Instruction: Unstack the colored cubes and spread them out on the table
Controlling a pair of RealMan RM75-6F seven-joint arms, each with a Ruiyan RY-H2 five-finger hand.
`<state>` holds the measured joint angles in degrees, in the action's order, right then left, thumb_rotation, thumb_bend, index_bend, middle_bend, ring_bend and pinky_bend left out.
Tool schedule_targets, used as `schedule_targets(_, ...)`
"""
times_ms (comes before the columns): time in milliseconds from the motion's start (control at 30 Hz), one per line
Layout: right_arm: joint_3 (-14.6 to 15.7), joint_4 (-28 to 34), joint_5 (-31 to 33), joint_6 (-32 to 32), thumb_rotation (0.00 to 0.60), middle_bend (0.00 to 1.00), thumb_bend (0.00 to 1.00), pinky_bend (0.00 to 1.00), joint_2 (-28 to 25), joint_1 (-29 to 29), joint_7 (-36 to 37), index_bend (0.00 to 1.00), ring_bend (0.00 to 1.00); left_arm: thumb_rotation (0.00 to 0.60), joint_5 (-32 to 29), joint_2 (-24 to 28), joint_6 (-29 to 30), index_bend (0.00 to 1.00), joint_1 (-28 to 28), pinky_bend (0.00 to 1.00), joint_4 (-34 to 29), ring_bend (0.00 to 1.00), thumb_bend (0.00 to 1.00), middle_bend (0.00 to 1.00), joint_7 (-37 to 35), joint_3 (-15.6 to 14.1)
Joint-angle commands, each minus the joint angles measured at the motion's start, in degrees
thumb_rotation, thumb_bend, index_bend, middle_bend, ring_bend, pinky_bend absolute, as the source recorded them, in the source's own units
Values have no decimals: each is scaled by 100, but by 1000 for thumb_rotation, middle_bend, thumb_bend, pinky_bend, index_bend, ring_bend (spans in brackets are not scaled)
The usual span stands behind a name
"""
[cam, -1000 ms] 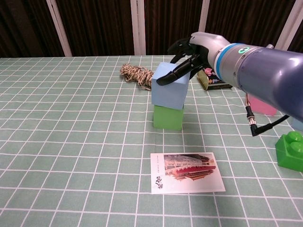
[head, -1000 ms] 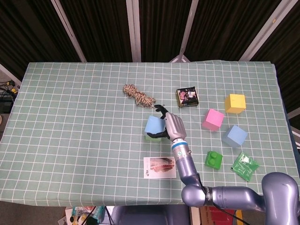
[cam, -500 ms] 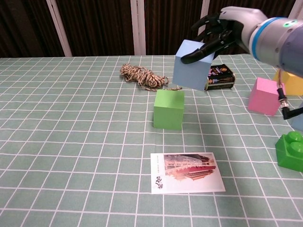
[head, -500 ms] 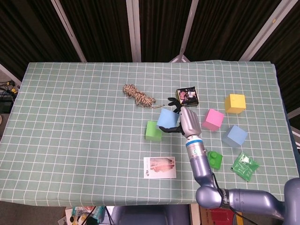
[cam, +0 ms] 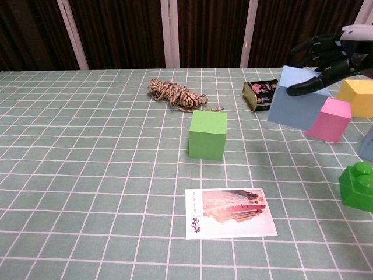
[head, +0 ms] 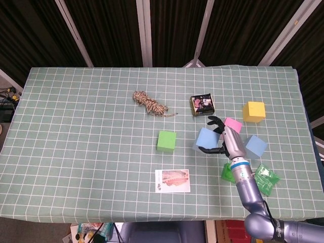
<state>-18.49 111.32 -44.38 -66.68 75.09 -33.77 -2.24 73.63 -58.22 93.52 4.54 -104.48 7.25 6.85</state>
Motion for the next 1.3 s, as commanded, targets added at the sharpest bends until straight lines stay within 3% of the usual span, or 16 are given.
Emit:
schedule_targets(33, 183, -117, -413, 287, 600, 285, 128, 351, -142, 191, 294, 200, 430, 600, -7, -9, -2, 245, -4, 0, -3, 0, 169, 114, 18, 2)
schedule_targets(700, 524, -869, -647, 755, 600, 285, 128, 351, 19, 395, 636, 200, 430, 600, -68, 10, -51, 245, -31, 0, 2, 0, 169, 114, 19, 27)
schedule_targets(933, 548, -1216, -751, 776, 600, 285, 127, 352, 367, 437, 802, 199, 429, 600, -67, -12, -56, 245, -37, 0, -4, 0, 169, 114, 71, 14)
schedule_targets(1167, 539, -1518, -729, 834, 600, 285, 128, 341, 601, 366, 657, 200, 342, 600, -141, 19, -60, 244, -30, 0, -6, 0, 169, 114, 16, 50)
schedule_targets(1300, 560, -1585, -714, 876, 600, 245, 128, 262, 586, 356, 544, 200, 256, 600, -141, 46, -53, 245, -22, 0, -7, 0, 169, 114, -30, 57)
